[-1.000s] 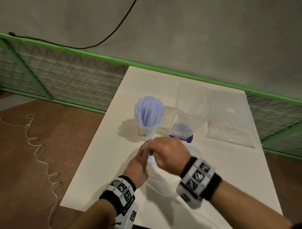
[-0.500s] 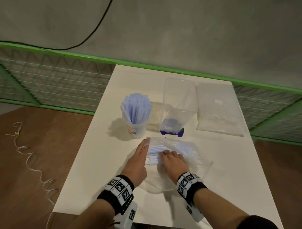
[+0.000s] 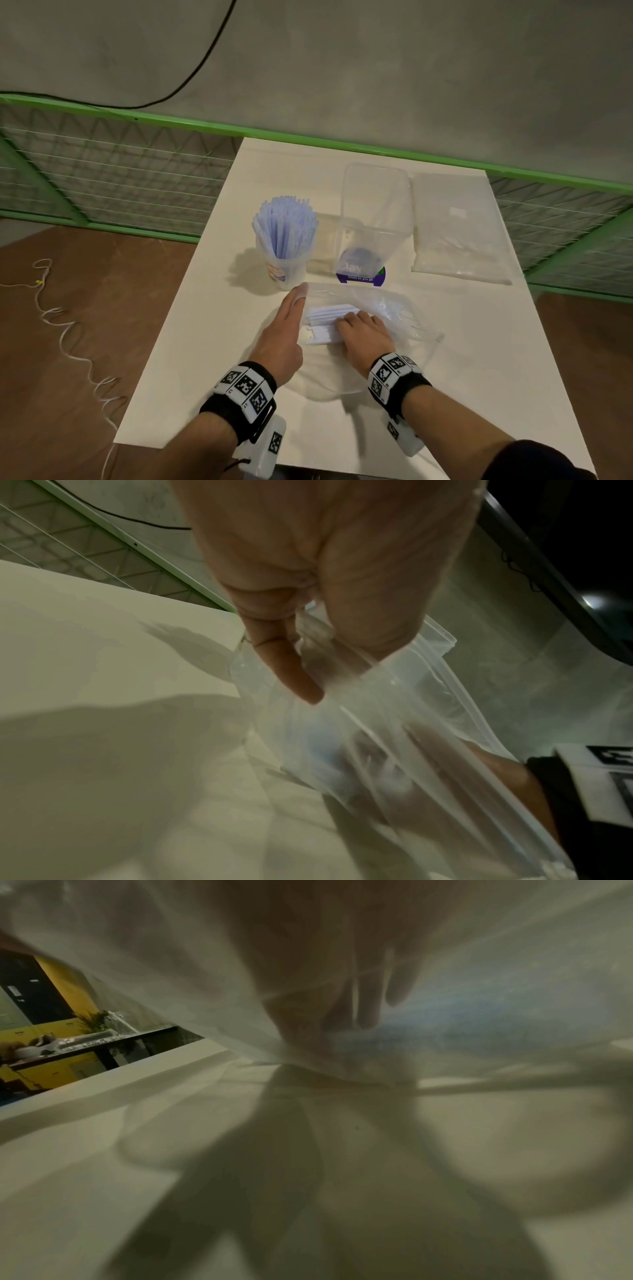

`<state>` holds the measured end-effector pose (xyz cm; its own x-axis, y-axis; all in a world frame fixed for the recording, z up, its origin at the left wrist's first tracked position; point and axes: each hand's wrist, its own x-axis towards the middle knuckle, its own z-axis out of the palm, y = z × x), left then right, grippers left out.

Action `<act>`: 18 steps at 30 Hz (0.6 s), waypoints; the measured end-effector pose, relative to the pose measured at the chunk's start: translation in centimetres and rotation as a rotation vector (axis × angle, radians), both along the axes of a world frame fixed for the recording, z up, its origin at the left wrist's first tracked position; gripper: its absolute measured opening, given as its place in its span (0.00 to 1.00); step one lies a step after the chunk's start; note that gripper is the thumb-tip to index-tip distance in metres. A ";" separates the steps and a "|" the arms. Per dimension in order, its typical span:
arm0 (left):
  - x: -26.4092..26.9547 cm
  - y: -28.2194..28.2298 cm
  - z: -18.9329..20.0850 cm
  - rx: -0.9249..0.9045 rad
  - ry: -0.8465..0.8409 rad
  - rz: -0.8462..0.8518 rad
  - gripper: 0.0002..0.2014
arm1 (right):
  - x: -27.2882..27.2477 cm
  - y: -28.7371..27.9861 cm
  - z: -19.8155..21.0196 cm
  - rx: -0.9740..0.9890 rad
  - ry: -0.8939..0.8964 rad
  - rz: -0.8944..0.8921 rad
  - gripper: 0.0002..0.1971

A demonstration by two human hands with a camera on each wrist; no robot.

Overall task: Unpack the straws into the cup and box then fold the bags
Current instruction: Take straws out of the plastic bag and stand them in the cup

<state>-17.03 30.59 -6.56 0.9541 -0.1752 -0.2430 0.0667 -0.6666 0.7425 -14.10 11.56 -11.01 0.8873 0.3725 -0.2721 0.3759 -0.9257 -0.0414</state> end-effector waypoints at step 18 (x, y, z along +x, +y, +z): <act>-0.1 0.3 0.4 0.036 0.027 0.003 0.52 | 1.0 0.8 0.1 -0.094 0.053 0.020 0.13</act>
